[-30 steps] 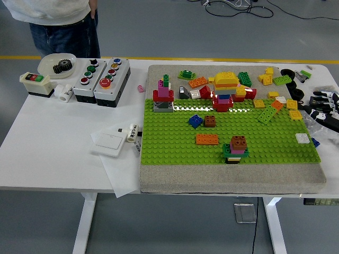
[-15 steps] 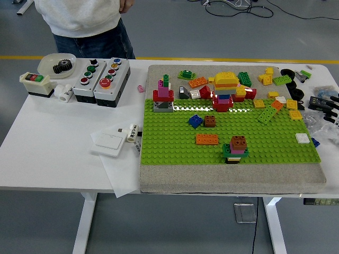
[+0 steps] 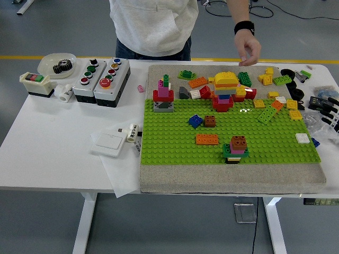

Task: Pick up the brick,pile it on top of brick,press brick,pick up the brick,pile it on top of brick,press brick

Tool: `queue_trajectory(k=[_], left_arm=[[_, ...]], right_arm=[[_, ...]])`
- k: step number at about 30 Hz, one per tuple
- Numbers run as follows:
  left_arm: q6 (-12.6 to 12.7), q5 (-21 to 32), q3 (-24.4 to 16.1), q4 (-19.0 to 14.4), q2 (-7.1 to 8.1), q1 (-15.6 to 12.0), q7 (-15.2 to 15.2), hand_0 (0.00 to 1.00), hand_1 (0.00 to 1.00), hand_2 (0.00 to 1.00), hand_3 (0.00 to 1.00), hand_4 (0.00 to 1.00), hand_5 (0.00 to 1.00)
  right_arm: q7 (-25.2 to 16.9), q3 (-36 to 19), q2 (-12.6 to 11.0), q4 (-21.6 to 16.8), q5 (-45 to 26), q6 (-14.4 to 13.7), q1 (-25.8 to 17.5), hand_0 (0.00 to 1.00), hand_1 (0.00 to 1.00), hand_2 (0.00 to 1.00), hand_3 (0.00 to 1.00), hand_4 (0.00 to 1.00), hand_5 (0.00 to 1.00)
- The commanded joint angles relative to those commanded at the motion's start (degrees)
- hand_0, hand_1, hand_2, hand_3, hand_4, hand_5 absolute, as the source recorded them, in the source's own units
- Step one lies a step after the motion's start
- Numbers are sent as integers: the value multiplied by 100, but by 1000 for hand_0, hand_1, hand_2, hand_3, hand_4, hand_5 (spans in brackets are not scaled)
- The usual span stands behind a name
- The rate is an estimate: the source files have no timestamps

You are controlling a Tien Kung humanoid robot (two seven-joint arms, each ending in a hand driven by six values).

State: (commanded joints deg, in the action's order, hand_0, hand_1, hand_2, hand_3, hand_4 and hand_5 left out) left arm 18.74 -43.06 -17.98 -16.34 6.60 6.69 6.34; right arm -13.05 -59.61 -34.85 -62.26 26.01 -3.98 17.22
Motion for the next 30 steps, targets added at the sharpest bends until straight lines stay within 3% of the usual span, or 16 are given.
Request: queue_trajectory(k=[30], left_arm=[[-88, -54, 21, -20, 16, 27, 52, 715, 715, 764, 647, 742, 652]], right_arm=[[79, -30, 2, 26, -69, -186, -38, 904, 810, 823, 830, 998, 998]])
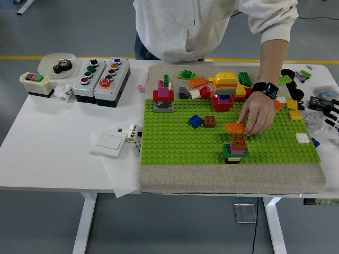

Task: Pick up the brick,pile it on top of brick,press brick,pick up the brick,pile it on top of brick,press brick

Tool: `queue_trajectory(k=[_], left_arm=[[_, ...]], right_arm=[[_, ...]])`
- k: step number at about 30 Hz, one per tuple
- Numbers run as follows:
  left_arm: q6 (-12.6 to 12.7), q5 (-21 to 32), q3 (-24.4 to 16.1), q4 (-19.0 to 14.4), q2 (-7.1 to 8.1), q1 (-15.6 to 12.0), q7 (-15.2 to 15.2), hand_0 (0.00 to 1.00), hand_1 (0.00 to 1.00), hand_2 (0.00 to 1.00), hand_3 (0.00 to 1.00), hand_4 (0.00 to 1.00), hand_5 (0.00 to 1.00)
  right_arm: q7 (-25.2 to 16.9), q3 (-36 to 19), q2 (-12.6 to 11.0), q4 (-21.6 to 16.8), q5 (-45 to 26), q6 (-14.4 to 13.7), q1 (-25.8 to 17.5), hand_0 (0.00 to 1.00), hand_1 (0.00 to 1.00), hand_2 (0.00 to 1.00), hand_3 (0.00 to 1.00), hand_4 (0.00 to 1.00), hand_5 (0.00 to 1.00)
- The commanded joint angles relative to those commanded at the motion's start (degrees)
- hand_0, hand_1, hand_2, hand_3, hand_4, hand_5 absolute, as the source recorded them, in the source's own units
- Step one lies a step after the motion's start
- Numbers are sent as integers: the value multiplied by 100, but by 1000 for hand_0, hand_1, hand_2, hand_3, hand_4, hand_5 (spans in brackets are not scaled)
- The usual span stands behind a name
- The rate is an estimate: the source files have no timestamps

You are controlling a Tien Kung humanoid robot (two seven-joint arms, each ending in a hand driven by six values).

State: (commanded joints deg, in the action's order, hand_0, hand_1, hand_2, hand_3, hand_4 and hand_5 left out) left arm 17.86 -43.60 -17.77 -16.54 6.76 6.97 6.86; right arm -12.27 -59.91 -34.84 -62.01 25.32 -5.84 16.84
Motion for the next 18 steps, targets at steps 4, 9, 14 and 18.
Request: queue_trajectory(k=[4, 9, 14, 18], left_arm=[[-11, -2, 0, -1, -8, -5, 6, 715, 715, 764, 647, 742, 652], [-15, -6, -3, 0, -15, -17, 8, 715, 717, 767, 648, 742, 652], [-18, -32, -21, 0, -19, -26, 15, 718, 717, 767, 648, 742, 652], [-25, -62, -34, -2, -20, -32, 24, 717, 716, 768, 647, 742, 656]], right_arm=[[11, 7, 1, 5, -5, -24, -12, 904, 810, 823, 830, 998, 998], [11, 28, 0, 7, -10, -40, -23, 900, 807, 822, 829, 998, 998], [-14, 52, -3, -4, 122, -84, -32, 897, 807, 820, 829, 998, 998], [-48, 63, -8, -13, 208, -129, -42, 889, 803, 817, 822, 998, 998]])
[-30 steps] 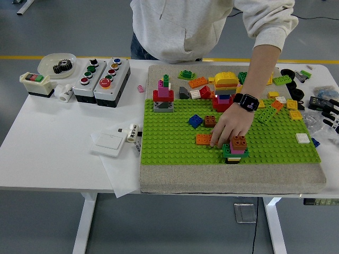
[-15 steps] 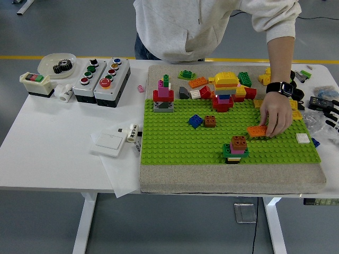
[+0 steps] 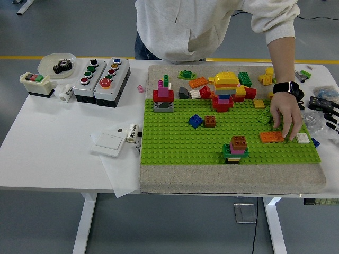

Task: Pick up the brick,pile it on top of brick,press brick,pick up the brick,pile it on top of brick,press brick

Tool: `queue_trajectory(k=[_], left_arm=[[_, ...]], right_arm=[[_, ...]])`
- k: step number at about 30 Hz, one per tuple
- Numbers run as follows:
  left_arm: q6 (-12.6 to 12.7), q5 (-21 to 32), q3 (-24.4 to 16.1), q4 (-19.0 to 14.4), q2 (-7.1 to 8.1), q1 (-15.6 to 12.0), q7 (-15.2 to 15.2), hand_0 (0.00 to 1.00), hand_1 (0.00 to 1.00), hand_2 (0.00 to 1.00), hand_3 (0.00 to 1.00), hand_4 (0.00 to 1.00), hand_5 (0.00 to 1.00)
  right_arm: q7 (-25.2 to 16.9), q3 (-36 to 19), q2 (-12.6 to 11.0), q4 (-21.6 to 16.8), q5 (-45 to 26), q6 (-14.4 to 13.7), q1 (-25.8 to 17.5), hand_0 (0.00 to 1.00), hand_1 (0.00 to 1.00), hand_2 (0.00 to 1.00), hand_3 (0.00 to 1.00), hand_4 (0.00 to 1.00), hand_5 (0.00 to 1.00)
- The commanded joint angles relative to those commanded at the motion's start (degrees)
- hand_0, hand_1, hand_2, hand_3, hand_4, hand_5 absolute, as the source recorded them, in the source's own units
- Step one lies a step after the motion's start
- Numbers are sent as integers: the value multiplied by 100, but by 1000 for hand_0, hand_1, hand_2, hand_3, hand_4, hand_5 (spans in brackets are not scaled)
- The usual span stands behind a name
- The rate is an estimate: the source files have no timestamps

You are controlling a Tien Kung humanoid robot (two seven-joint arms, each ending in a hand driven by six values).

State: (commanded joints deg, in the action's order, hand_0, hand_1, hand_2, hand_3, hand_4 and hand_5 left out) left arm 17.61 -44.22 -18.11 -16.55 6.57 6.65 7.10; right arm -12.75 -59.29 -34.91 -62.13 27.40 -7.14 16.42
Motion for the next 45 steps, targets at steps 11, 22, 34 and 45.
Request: queue_trajectory(k=[11, 22, 34, 45], left_arm=[[-15, -106, -49, 0, 14, -6, 27, 719, 716, 767, 646, 740, 653], [1, -15, 6, 1, 16, 29, -9, 716, 714, 765, 646, 737, 653], [-42, -36, 4, -7, 13, 22, 15, 715, 716, 767, 646, 737, 653], [-20, 9, 30, -1, 31, 36, -1, 714, 708, 764, 646, 738, 653]], right_arm=[[-46, -9, -16, -20, 103, -60, -25, 887, 800, 813, 820, 998, 998], [-242, 189, -118, -116, 1772, -490, 98, 866, 784, 789, 803, 998, 759], [-772, 760, -337, 180, 4627, -963, 582, 781, 683, 727, 722, 894, 270], [-1069, 1579, -349, 719, 7286, -1051, 1351, 736, 656, 701, 643, 810, 189]])
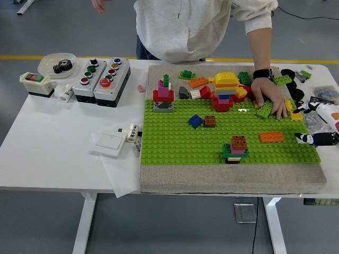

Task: Pick up the brick,pile it on top of brick,press brick,pick up the brick,pile it on top of brick,press brick

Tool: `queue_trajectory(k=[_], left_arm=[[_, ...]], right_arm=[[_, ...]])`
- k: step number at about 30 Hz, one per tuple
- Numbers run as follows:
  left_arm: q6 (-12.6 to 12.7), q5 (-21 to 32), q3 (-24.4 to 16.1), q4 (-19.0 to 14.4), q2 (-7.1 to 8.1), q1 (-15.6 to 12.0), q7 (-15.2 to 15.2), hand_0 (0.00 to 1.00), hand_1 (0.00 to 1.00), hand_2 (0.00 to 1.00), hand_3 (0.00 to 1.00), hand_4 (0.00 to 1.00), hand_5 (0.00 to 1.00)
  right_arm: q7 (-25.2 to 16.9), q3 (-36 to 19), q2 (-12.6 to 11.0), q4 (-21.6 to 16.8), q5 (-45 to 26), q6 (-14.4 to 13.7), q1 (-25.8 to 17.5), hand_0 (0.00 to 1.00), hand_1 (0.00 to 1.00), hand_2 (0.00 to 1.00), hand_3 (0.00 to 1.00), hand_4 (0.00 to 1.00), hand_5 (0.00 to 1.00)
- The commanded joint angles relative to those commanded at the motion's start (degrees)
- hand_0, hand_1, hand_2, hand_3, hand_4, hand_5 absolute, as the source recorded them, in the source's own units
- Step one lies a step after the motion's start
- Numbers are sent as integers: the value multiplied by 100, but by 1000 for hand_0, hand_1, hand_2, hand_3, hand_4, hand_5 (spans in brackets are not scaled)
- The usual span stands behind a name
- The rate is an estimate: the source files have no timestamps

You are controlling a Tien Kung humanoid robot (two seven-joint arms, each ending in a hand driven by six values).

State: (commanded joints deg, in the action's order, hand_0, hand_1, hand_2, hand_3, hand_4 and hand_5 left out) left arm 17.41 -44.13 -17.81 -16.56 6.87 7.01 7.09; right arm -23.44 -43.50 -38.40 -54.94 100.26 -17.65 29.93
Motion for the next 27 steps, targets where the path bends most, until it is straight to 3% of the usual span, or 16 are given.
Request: queue_trajectory(k=[10, 21, 26, 27], left_arm=[[-29, -39, -17, -7, -2, 2, 20, 716, 707, 763, 647, 739, 651], [-19, -25, 4, -7, 18, 25, 7, 713, 700, 758, 648, 741, 649], [-22, -32, -2, -7, 17, 27, 9, 713, 700, 758, 648, 741, 649], [-24, -37, -6, -7, 16, 26, 11, 713, 699, 760, 647, 742, 647]], right_arm=[[40, 694, 189, 167, 42, 312, 492, 724, 655, 698, 642, 794, 183], [275, 812, 541, 601, -211, 665, 726, 753, 675, 718, 679, 828, 220], [349, 852, 579, 637, -225, 772, 790, 753, 675, 718, 679, 828, 220], [365, 871, 588, 655, -238, 794, 809, 761, 687, 729, 709, 843, 261]])
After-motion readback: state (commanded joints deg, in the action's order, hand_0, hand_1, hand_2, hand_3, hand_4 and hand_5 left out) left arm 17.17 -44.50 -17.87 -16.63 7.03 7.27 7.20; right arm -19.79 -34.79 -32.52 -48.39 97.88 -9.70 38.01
